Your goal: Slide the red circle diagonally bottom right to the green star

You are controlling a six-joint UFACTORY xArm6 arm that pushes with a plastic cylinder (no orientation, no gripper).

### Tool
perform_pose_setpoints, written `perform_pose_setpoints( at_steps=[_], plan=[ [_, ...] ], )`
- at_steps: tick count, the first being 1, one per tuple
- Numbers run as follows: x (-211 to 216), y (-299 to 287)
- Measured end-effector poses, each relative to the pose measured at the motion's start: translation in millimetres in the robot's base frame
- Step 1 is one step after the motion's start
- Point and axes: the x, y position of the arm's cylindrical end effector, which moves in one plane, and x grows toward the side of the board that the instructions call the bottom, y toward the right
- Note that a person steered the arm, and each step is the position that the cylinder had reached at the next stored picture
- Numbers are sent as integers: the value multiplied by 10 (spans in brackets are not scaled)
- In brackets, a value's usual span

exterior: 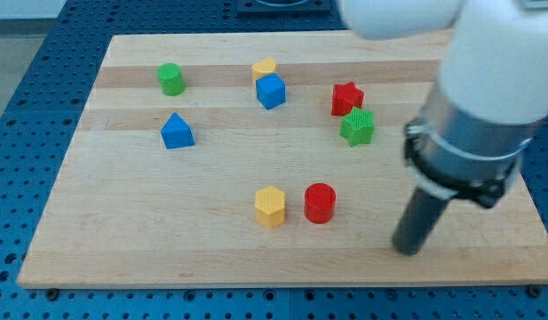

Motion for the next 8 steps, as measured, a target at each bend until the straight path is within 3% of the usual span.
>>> perform_pose_setpoints(
  at_steps=[2, 4, 8],
  plan=[
    [11, -885],
    [-481, -1060],
    [-553, 80]
  ],
)
